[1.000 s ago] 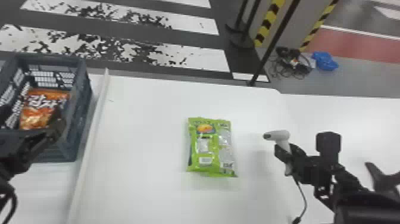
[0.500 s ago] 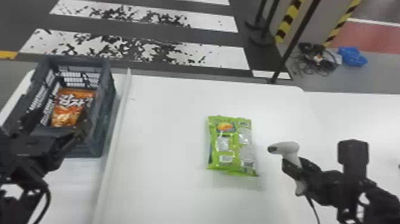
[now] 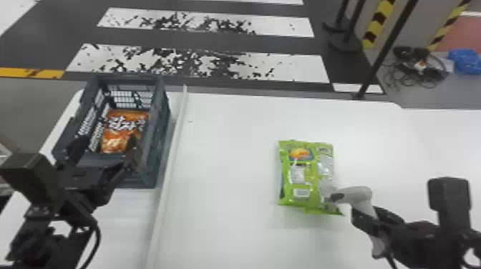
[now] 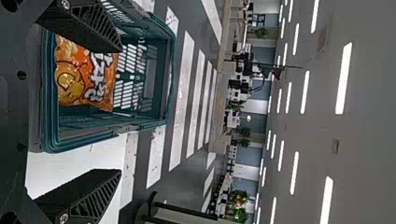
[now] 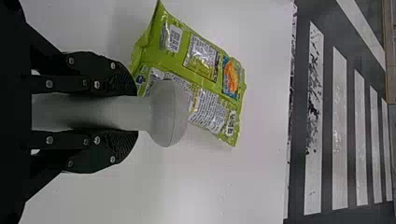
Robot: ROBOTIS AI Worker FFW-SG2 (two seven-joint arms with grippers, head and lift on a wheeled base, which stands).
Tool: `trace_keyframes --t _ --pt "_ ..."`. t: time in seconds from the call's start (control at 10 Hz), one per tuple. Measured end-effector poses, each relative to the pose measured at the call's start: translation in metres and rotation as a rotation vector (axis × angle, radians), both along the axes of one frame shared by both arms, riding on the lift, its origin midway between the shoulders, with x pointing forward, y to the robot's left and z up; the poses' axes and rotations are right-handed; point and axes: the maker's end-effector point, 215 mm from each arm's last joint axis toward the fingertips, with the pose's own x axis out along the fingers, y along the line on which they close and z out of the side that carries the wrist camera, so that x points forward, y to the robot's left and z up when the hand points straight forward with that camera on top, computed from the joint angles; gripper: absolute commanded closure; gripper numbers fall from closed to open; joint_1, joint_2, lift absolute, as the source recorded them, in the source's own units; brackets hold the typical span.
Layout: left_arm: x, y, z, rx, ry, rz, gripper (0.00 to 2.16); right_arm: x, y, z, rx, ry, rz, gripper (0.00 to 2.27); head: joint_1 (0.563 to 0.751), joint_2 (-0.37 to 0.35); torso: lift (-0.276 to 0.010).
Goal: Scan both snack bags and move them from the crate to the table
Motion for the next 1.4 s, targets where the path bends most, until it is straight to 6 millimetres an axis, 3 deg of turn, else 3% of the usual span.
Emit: trace_keyframes --t 0.3,0.8,1.0,1.2,1.4 --pt "0.000 0.002 -0.001 0.001 0.002 0.003 0.08 -0.004 0.016 -0.006 0.017 0.017 0.023 2.25 0.695 0.007 -0.088" --pt "-0.001 0.002 -0.001 0.001 0.001 0.003 0.08 -0.001 0.014 -0.009 0.013 0.018 0.021 2.25 0.695 0.005 -0.088" --pt "-0.001 0.002 -0.001 0.001 0.001 0.003 0.08 0.012 -0.012 -0.001 -0.014 -0.012 -0.025 2.25 0.695 -0.024 -0.088" --pt "-0.001 0.001 0.000 0.001 -0.001 0.002 0.08 0.033 -0.055 0.005 -0.041 -0.059 -0.095 2.25 0.695 -0.092 -0.088" --pt "-0.001 0.000 0.002 0.001 -0.005 0.000 0.08 0.056 -0.100 -0.001 -0.096 -0.102 -0.156 2.25 0.695 -0.141 -0.088"
